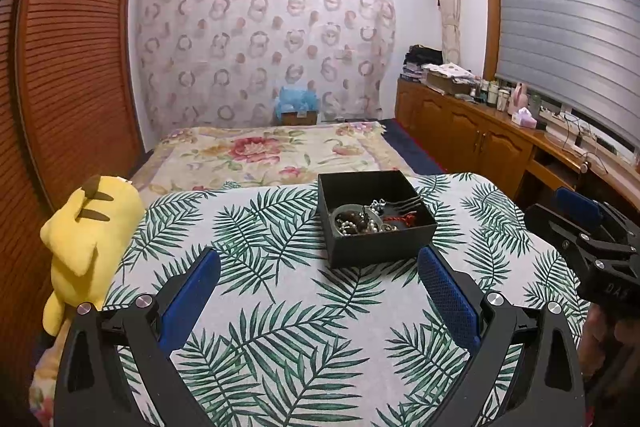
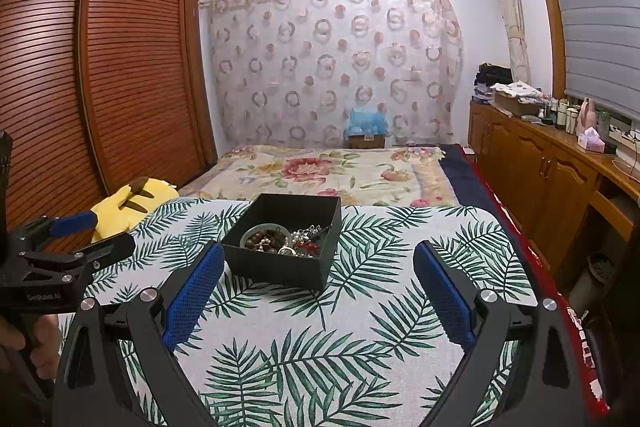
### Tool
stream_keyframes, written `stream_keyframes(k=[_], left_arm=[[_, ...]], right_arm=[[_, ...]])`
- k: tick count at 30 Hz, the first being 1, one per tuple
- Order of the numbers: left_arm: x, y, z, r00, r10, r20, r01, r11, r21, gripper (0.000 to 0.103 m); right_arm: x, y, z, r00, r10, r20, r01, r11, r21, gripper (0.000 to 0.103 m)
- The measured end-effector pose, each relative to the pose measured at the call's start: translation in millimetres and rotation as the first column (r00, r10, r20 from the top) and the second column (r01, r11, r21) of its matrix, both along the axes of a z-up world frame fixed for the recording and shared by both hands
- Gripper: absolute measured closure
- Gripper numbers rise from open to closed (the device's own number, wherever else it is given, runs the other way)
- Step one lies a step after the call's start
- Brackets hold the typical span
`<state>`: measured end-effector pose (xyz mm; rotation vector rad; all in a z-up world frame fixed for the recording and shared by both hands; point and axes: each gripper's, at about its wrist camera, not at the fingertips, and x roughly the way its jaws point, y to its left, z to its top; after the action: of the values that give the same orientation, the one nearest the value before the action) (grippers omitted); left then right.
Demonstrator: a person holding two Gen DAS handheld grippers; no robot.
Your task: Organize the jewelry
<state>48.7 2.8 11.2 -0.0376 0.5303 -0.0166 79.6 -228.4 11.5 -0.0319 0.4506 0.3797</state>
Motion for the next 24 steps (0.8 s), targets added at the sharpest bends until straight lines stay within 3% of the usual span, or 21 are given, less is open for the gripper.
stream_keyframes(k=[24], left_arm=[[-0.1, -1.5, 0.5, 1.0, -0.001, 0.0, 0.001, 1.0, -0.001, 0.008]], right_arm=[[2.0, -2.2, 1.1, 1.0, -0.004, -0.007, 0.004, 1.0, -0.003, 0.007]])
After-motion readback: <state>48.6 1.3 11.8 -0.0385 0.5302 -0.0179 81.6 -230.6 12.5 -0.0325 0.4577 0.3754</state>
